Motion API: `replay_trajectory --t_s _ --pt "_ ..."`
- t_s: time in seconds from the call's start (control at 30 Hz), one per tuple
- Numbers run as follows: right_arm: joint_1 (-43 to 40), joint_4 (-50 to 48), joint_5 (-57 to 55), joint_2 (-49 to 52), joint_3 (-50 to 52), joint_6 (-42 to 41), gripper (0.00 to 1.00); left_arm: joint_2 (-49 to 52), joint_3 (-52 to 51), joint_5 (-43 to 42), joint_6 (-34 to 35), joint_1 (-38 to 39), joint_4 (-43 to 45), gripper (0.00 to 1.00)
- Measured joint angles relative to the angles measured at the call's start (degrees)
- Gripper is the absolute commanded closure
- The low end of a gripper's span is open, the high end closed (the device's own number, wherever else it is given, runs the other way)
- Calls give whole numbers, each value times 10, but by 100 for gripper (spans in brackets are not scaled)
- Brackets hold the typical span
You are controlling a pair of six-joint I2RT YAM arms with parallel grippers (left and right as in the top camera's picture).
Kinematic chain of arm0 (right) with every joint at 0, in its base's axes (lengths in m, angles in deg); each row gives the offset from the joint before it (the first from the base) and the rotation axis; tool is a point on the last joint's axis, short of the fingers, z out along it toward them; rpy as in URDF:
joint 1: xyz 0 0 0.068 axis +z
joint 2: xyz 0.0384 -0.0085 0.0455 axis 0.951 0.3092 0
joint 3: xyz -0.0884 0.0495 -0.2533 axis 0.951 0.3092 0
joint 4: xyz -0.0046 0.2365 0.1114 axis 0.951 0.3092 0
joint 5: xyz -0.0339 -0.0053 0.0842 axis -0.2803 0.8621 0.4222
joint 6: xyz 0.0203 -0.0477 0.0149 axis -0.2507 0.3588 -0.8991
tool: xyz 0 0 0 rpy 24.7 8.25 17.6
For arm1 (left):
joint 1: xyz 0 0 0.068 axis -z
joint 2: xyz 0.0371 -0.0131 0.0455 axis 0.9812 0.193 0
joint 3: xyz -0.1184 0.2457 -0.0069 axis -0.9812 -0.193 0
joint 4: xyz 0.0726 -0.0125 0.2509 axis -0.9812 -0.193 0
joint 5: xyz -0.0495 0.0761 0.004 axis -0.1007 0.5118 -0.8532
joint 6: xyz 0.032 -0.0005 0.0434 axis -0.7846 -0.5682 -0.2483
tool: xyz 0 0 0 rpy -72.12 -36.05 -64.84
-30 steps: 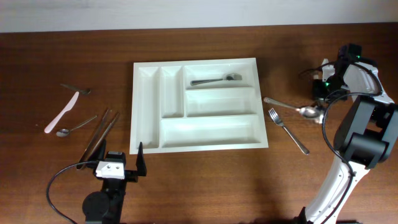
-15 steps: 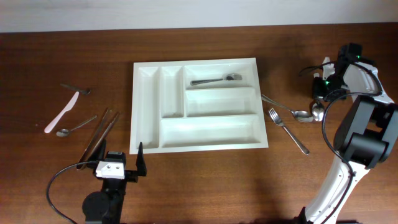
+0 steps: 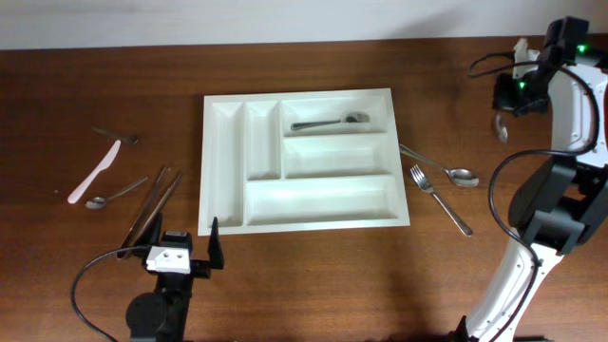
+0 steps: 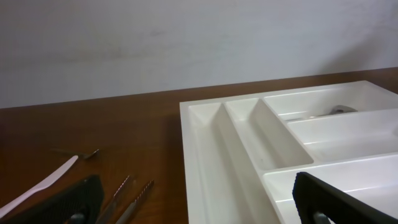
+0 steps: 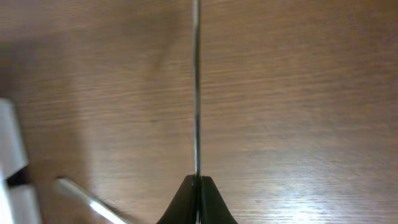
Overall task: Pack container
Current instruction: 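Grasp the silver spoon by its handle with the right gripper, then carry the spoon with the right gripper into the middle compartment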
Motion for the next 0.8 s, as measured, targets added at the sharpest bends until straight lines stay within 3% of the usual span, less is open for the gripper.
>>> replay_trajectory --t_s 0.17,0.5,0.8 --pt "23 36 47 0 -3 11 96 0 0 0 0 0 0 1" --pt "173 96 88 0 -3 109 96 0 0 0 0 0 0 1" --pt "322 136 81 0 -4 280 96 0 0 0 0 0 0 1"
